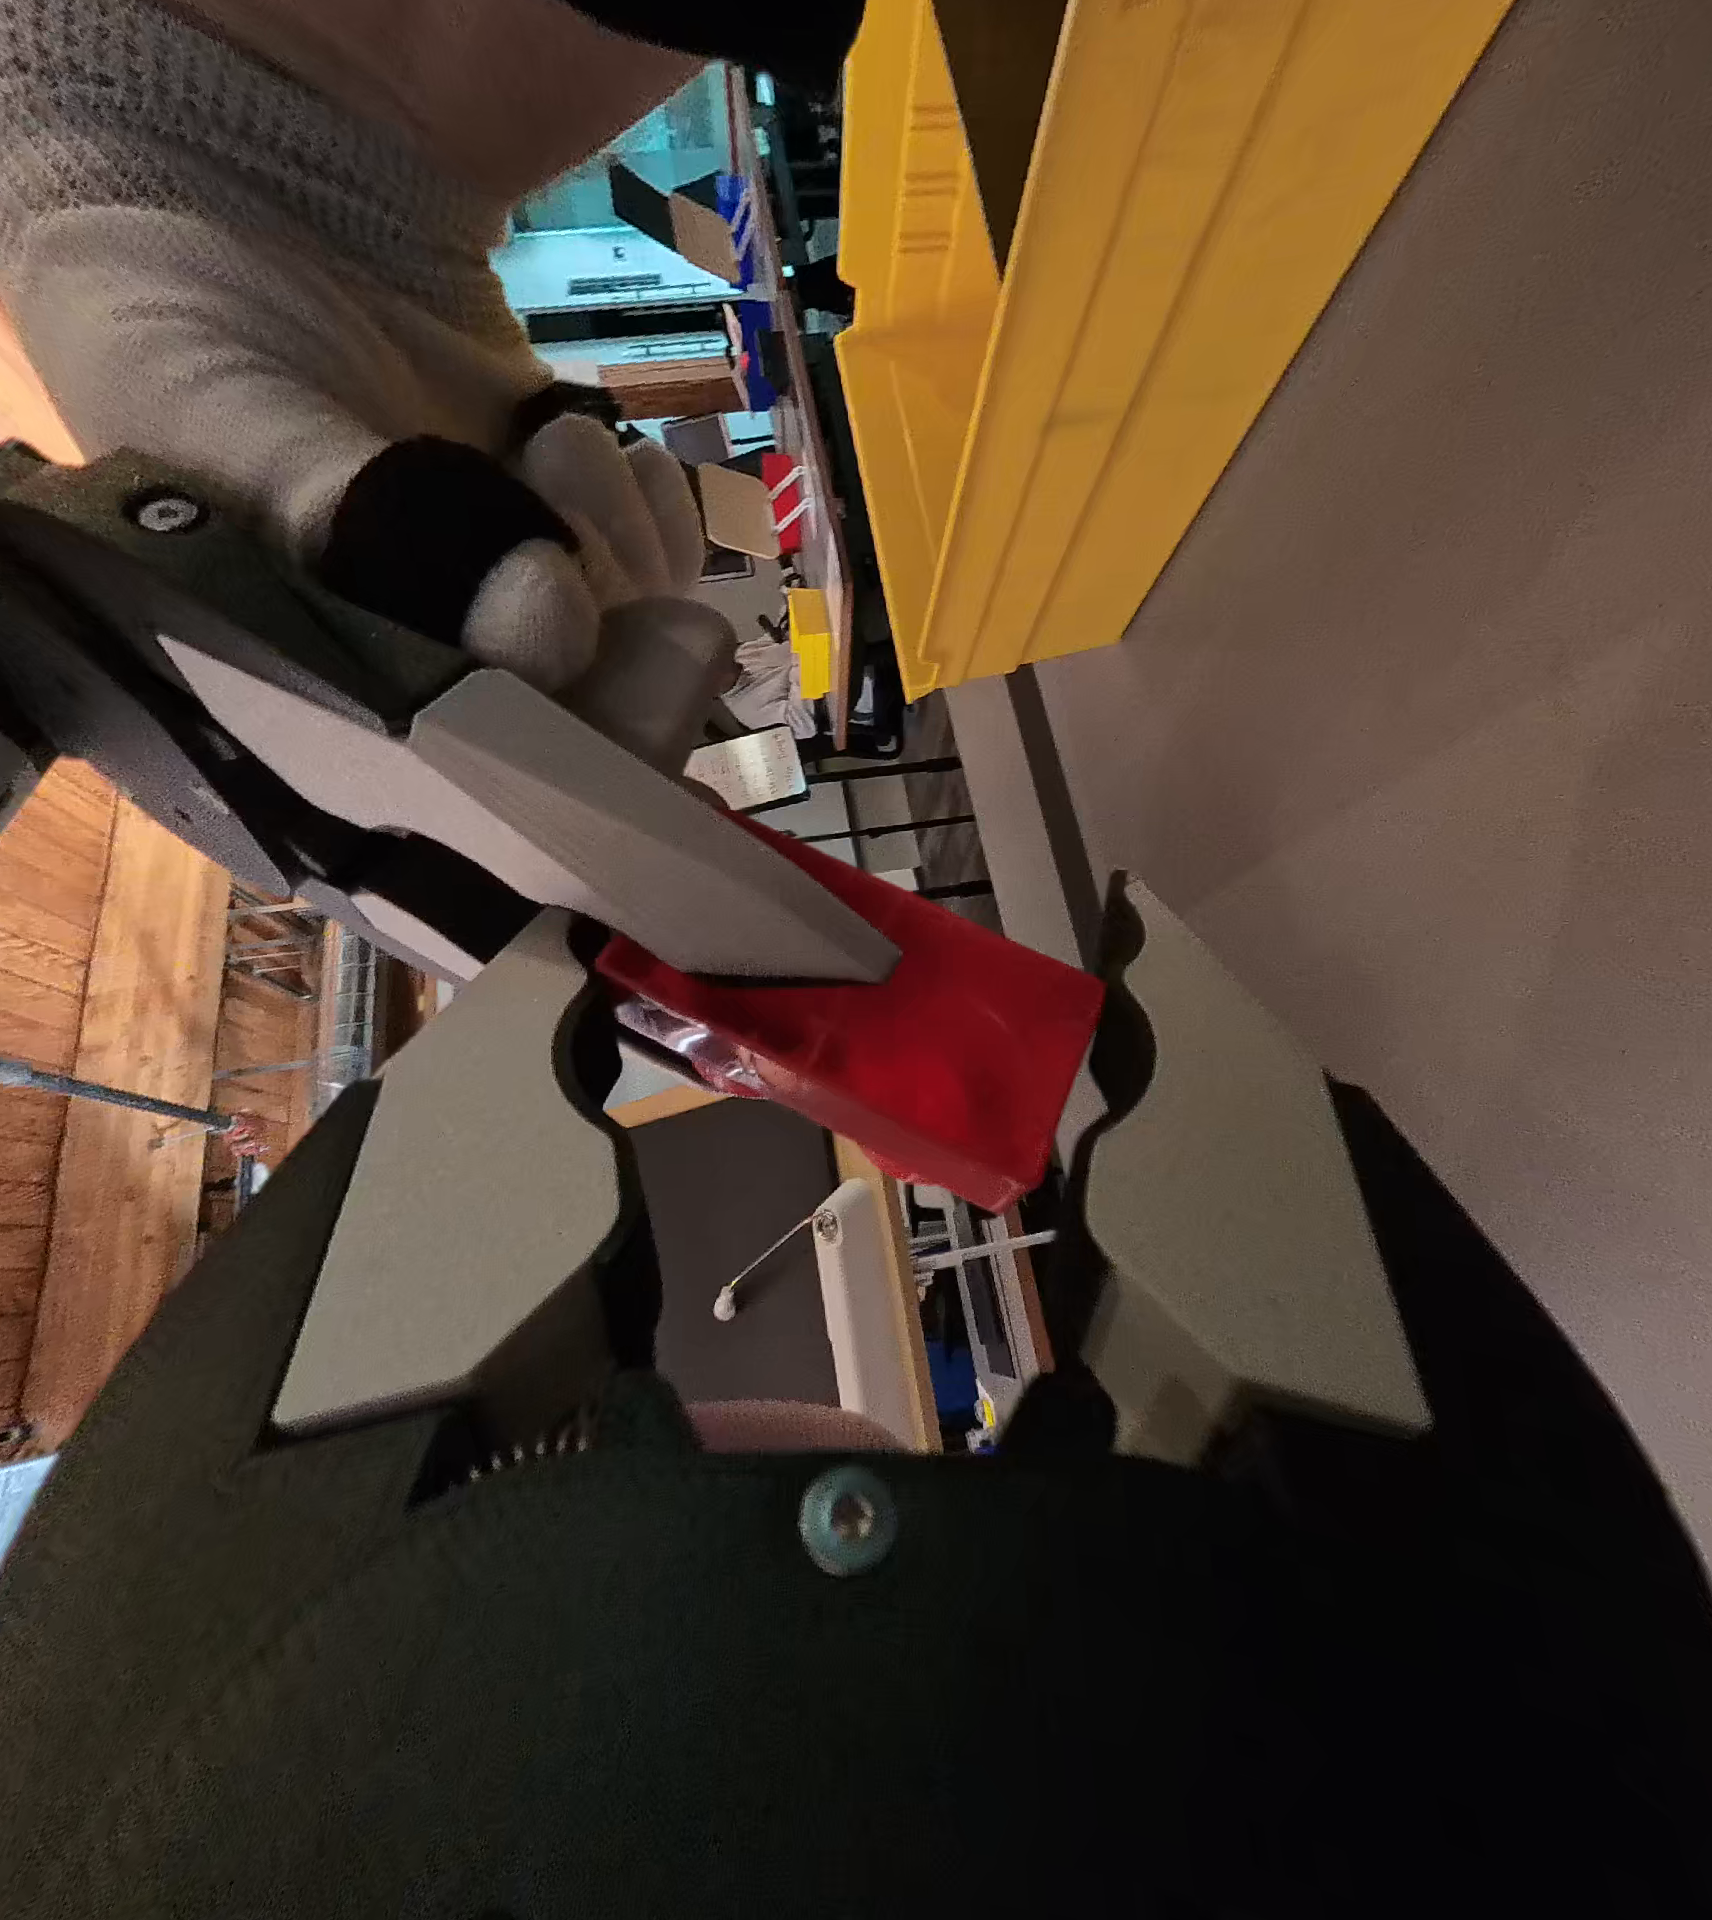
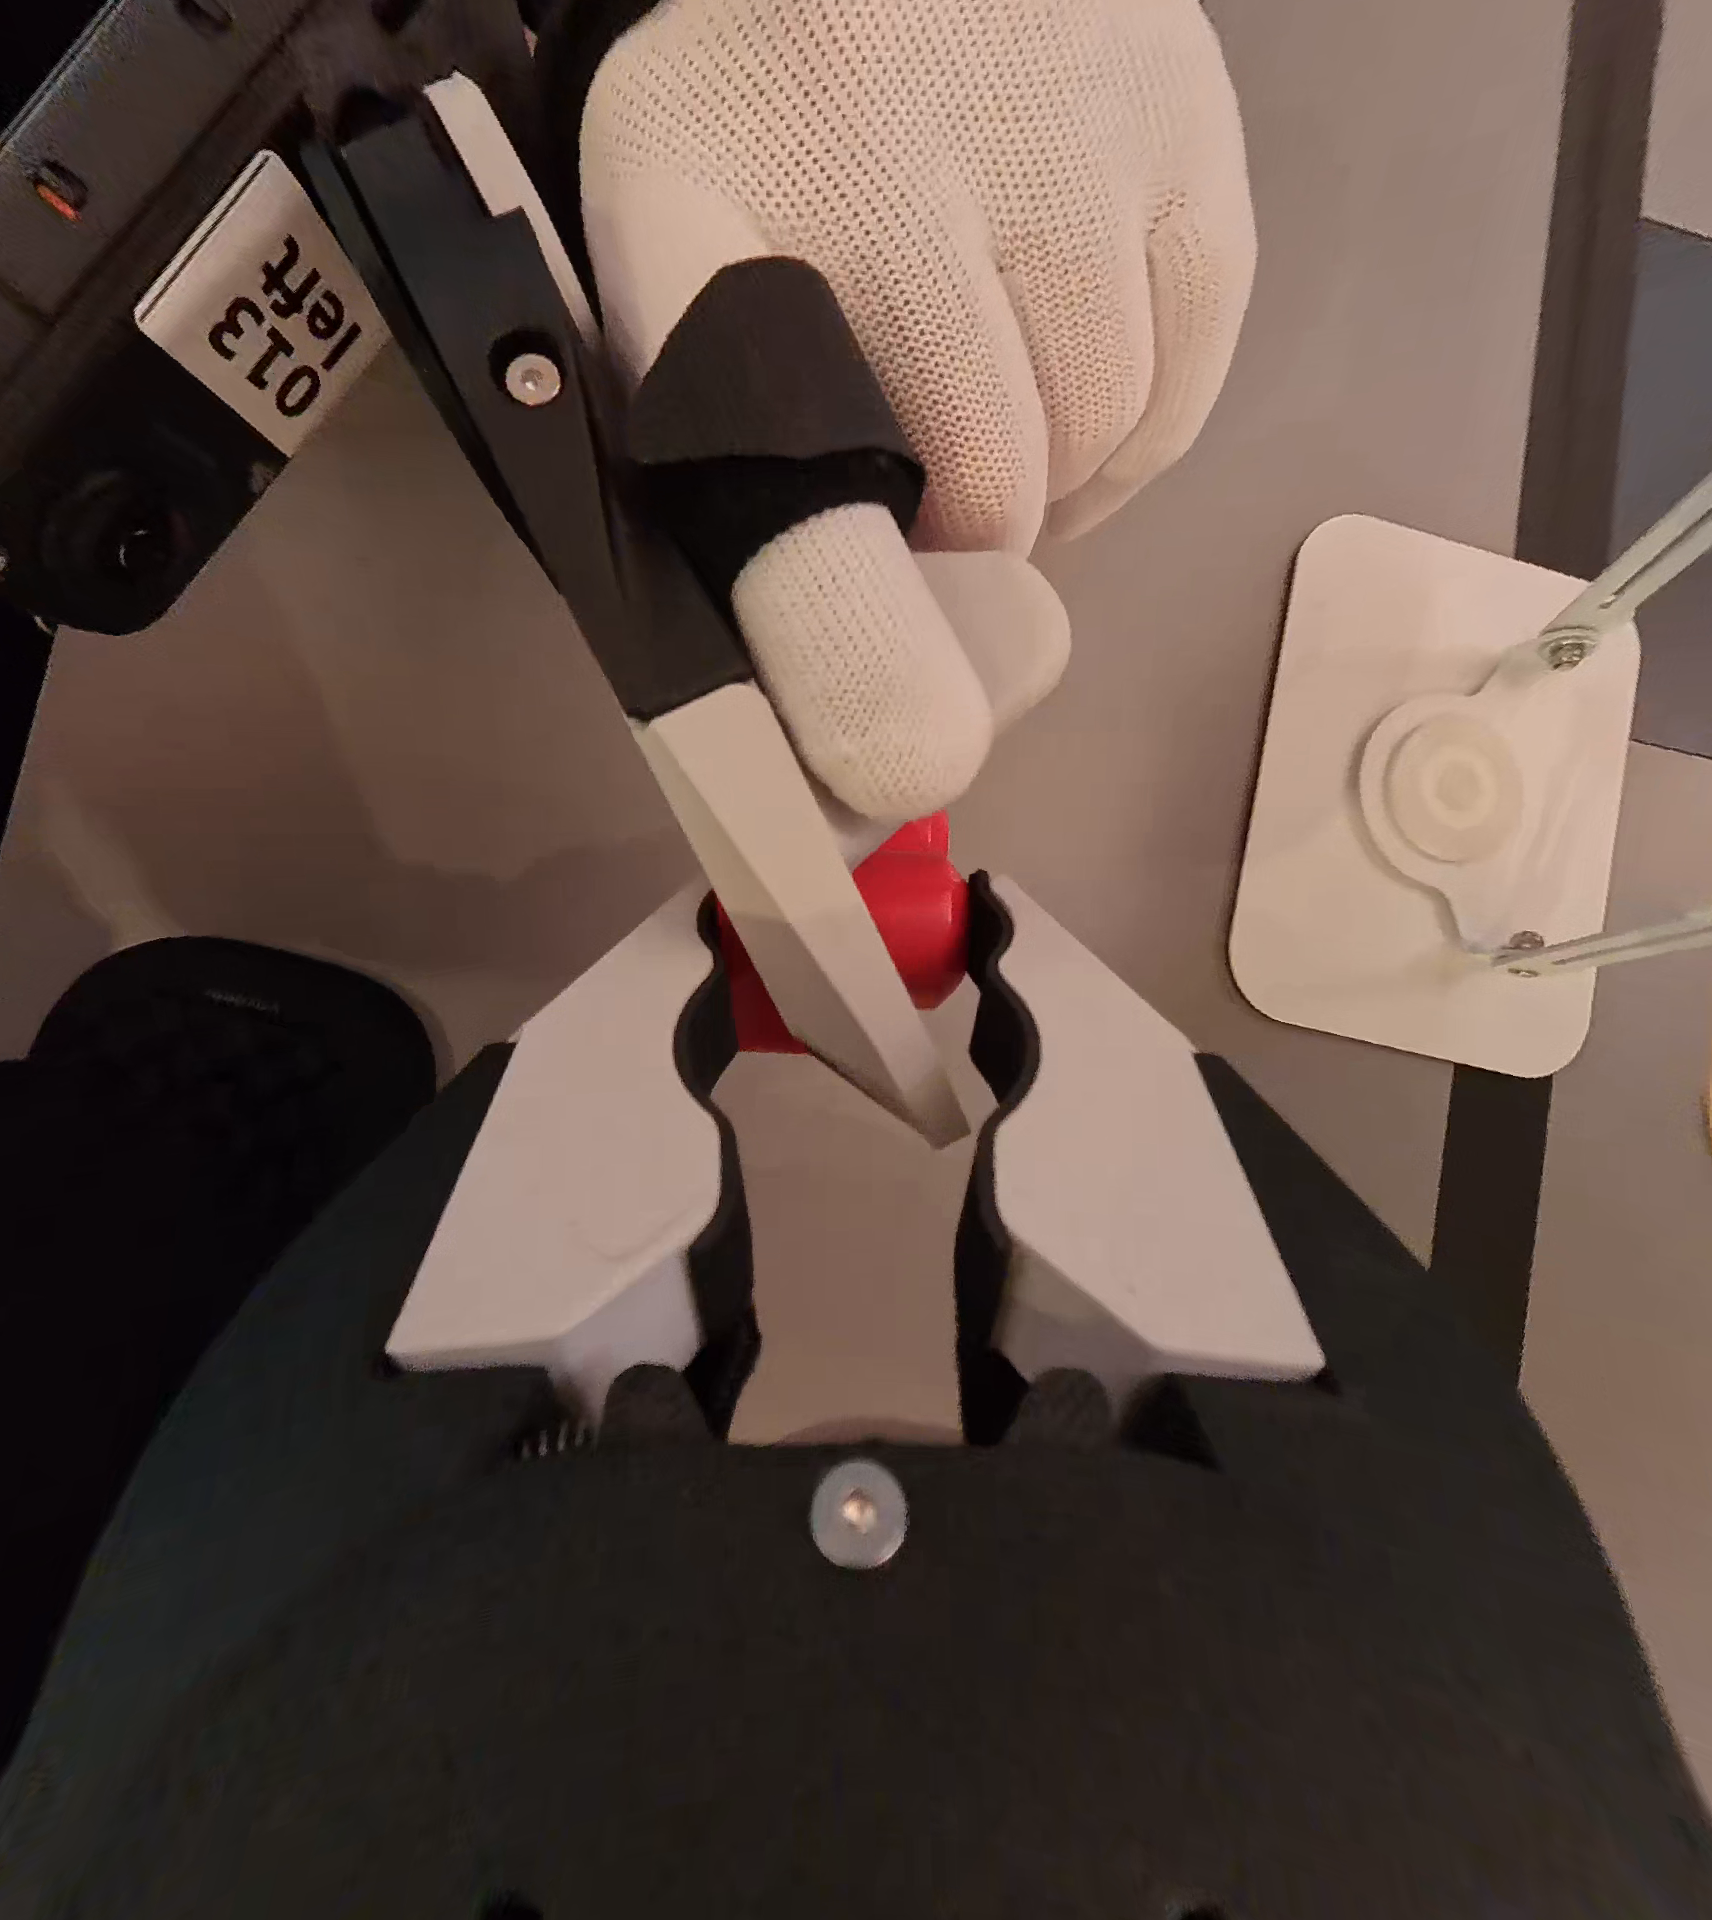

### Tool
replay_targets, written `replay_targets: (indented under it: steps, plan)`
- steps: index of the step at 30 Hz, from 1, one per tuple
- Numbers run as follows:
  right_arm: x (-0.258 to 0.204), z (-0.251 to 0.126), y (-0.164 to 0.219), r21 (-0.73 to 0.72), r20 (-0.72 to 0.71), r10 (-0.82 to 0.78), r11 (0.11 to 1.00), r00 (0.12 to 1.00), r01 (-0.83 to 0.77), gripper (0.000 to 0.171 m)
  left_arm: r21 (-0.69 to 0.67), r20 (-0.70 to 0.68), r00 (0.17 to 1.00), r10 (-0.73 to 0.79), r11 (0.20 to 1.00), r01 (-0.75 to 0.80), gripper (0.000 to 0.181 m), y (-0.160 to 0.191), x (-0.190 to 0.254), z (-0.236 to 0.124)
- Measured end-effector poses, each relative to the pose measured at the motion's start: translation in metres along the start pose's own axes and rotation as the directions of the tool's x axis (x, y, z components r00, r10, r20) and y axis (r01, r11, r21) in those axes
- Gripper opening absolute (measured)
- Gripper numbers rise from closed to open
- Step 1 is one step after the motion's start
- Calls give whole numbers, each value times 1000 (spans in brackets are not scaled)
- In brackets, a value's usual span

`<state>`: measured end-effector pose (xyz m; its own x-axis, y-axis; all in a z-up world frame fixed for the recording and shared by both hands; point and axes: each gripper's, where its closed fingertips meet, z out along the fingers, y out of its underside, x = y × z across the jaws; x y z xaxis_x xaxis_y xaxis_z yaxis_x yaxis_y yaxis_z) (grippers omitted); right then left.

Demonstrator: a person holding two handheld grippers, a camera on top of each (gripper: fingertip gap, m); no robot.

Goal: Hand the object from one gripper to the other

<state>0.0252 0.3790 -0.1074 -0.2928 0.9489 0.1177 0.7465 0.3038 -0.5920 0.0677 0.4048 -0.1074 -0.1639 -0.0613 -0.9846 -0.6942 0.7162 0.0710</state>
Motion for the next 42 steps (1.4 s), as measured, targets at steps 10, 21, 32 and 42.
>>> replay_targets:
  steps: [10, 21, 32, 42]
  plan:
    - [17, -3, -19, 71, -111, -42, 996, 993, 50, 73, 39, 10, 989, -146, 989, 145, 89, 1, -6, -2]
    - [64, -58, -73, 101, -614, -208, 936, 761, 337, 92, 45, 18, 726, -688, 726, 687, 88, 59, -54, -22]
    - [63, -57, -93, -84, -698, -360, 900, 620, 428, 78, 53, -190, 177, -966, 170, 984, 87, 102, -65, -42]
    - [72, -20, -114, -170, -694, -498, 815, 519, 554, 89, 51, -466, -210, -860, -263, 964, 87, 99, -86, -66]
